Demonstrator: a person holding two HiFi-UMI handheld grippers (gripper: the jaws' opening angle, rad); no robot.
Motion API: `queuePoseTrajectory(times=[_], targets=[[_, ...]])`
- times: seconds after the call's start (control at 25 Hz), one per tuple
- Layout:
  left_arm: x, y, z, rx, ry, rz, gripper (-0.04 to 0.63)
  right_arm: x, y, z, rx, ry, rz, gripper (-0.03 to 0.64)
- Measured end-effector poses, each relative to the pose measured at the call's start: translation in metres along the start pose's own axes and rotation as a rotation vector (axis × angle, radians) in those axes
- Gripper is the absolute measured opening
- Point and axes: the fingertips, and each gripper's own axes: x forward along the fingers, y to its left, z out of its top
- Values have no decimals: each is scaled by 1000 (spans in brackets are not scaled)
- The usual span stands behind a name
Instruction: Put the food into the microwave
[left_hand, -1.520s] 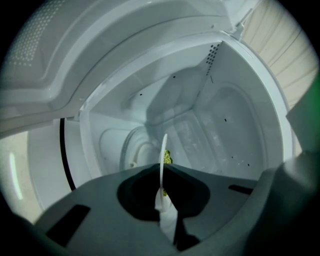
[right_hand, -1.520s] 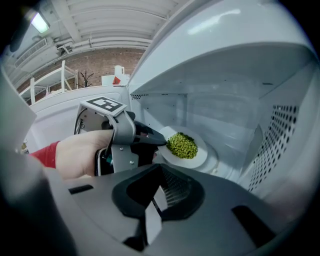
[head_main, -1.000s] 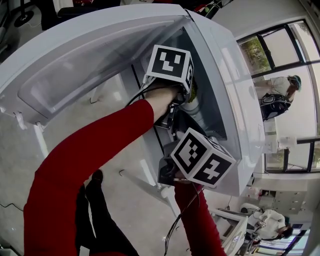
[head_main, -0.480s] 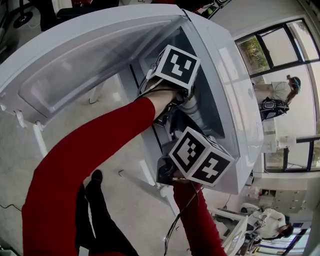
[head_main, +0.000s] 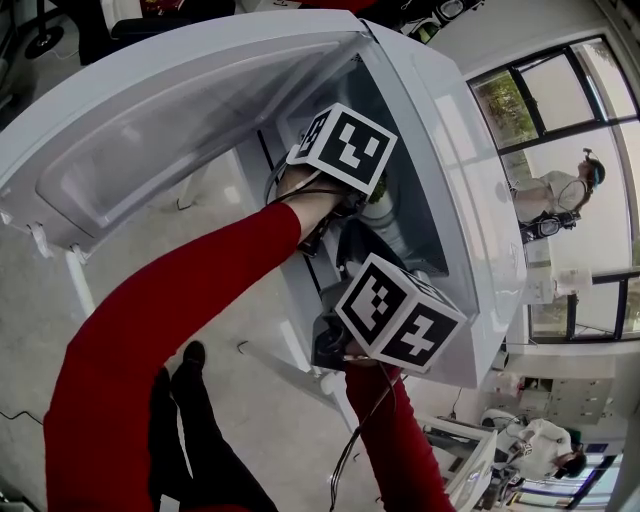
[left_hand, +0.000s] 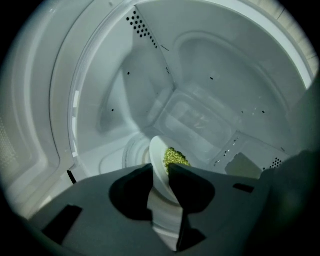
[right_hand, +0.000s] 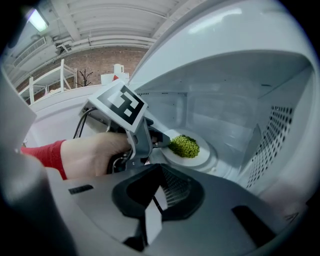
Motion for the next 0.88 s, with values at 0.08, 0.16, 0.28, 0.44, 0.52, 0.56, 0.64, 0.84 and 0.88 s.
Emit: queuePoseTrajectory(times=[0.08, 0.16, 0.28, 0.44, 0.52, 0.56, 0.64, 0.84, 0.88], targets=[[0, 1, 0, 30, 0, 11, 109, 0, 0, -1, 0, 1, -2, 14], [1, 1, -1, 56, 2, 23, 112, 1, 1, -2, 0, 2, 0, 14], [2, 1, -2, 92, 2, 35, 118, 1, 2, -2, 0, 0, 1, 14], [4, 1, -3, 139, 0, 54, 127, 2, 2, -2, 1, 1, 1, 14], [4, 2, -3, 148, -1, 62, 127, 2, 0, -3, 4, 2, -3, 14], [4, 2, -3, 154, -2, 68, 129, 2, 0, -3, 5, 2, -3, 15], [5, 2, -3, 174, -4, 82, 132, 2, -1, -3, 5, 3, -2, 14], [6, 4, -3, 236, -12, 110, 138, 2, -1, -5, 1, 10, -3, 14], [6, 3, -3, 240, -14, 110, 138, 2, -1, -6, 2, 11, -2, 14]])
